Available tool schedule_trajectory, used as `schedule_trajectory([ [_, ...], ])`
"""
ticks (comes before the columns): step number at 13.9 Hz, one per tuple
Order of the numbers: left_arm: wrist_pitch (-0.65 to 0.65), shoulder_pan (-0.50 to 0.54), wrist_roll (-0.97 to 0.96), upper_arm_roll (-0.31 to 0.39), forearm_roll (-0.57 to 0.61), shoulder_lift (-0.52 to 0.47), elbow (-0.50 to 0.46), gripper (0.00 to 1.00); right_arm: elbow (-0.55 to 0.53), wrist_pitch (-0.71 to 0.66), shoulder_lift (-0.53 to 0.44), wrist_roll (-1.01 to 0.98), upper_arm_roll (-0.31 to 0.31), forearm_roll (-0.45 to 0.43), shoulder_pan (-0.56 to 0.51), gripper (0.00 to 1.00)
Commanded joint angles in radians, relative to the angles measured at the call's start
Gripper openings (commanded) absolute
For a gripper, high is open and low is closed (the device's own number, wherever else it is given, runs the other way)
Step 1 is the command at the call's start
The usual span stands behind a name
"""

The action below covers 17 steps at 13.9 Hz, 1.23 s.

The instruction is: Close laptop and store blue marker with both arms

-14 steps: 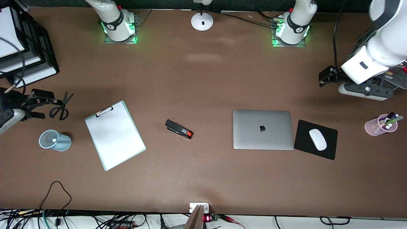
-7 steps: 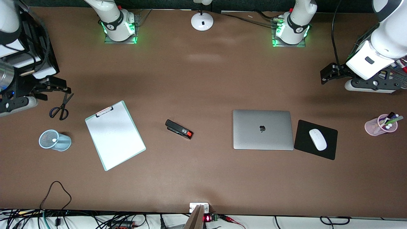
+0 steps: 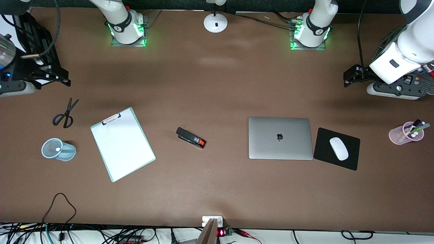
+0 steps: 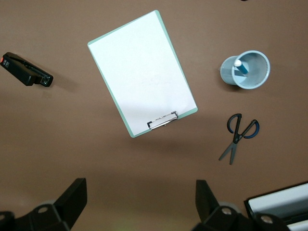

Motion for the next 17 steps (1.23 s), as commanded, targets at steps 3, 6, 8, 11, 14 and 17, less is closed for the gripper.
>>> schedule_trajectory([
  [3,-0.011,0.003,0.027,0.002,-0.017,-0.012,-0.006,1.0,-0.031,0.021,-0.042,0.012,0.003,-0.012,-0.025,1.0],
  [6,-0.013,0.003,0.027,0.0,-0.017,-0.012,-0.006,1.0,-0.031,0.03,-0.035,0.012,0.003,-0.012,-0.029,1.0],
  [8,-0.013,0.003,0.027,0.0,-0.017,-0.012,-0.006,1.0,-0.024,0.024,-0.032,0.011,0.003,-0.012,-0.038,1.0],
  [11,-0.013,0.003,0.026,0.0,-0.017,-0.014,-0.006,1.0,-0.014,0.02,-0.018,-0.002,0.001,-0.009,-0.054,1.0],
  [14,-0.013,0.001,0.026,-0.001,-0.017,-0.012,-0.004,1.0,-0.008,0.026,-0.01,0.006,0.003,-0.001,-0.062,1.0],
  [17,-0.013,0.002,0.024,-0.001,-0.017,-0.014,-0.004,1.0,-0.005,0.02,-0.012,0.012,0.003,-0.004,-0.062,1.0],
])
